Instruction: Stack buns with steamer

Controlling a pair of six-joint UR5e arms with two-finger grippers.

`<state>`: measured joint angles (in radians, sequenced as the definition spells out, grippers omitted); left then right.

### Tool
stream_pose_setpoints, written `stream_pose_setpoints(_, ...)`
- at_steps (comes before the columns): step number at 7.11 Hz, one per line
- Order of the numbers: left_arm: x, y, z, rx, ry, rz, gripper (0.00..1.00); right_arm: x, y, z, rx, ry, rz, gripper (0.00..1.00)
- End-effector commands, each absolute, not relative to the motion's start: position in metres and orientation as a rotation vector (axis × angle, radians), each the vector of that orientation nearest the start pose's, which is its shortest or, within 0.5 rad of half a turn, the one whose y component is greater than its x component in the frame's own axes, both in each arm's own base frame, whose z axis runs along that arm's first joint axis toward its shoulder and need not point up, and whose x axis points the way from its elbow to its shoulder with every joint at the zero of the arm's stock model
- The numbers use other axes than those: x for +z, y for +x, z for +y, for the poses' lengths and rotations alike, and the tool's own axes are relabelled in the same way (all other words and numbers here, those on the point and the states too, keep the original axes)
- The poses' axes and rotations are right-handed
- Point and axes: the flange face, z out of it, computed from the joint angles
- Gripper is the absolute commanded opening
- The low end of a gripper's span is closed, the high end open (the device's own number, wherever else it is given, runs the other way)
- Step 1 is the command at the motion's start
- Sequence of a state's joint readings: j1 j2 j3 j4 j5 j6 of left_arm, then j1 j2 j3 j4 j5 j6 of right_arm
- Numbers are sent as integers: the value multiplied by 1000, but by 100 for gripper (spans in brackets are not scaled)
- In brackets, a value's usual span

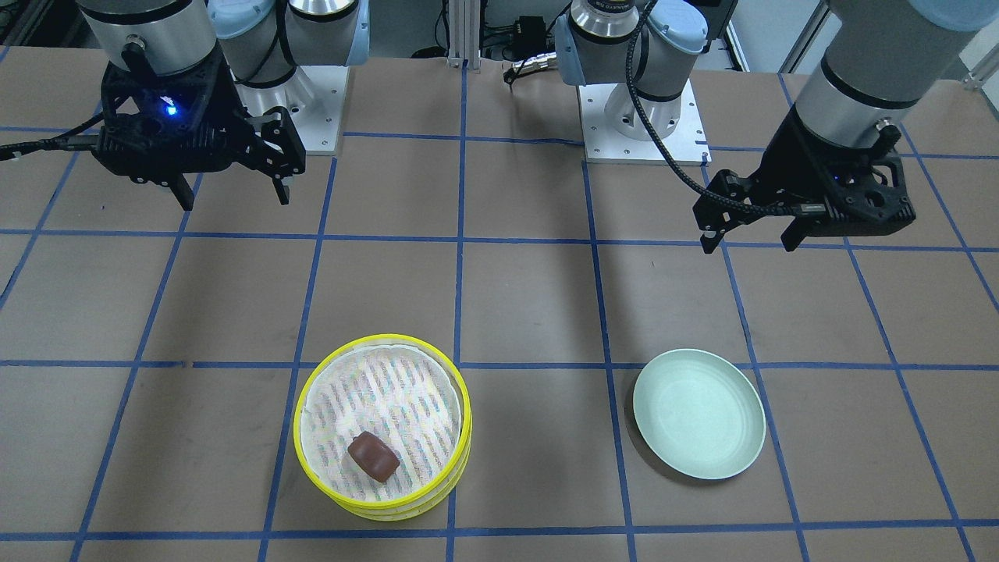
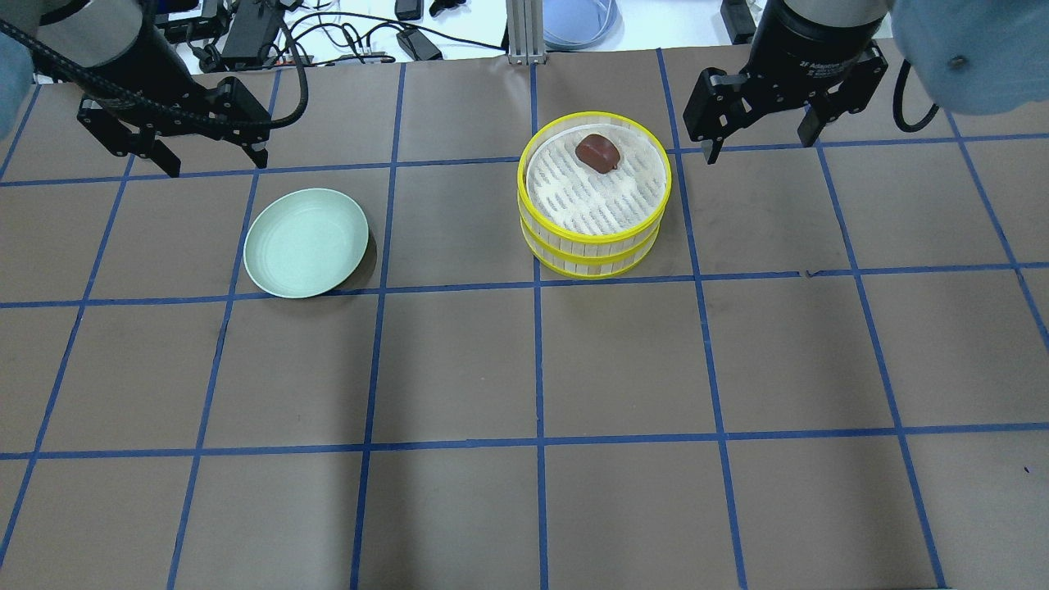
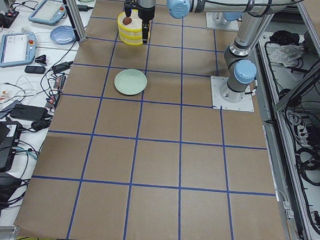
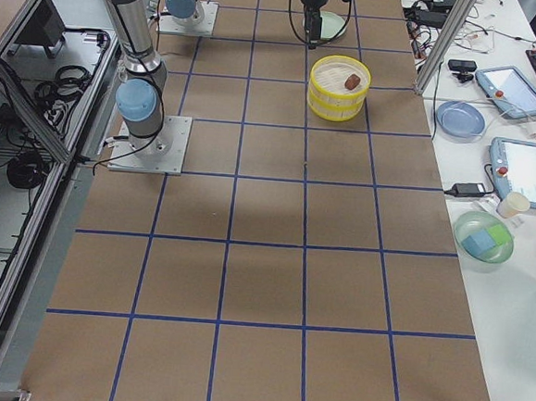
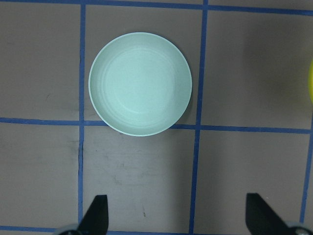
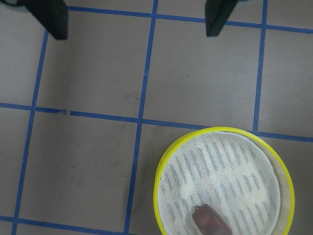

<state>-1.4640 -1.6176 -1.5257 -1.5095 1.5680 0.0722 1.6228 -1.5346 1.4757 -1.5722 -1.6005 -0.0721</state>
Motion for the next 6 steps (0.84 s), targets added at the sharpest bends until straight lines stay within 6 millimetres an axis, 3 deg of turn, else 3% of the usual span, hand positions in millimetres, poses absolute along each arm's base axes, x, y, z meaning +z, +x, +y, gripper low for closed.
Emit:
stream_pose_setpoints(1,502,-111,-513,-113,41,3137,100,517,154,-506,-94,-183,3168,100)
stream_pose_setpoints(6,492,-111,-510,-84,41,3139,100,510,152,-505,-63,-184,3175,100)
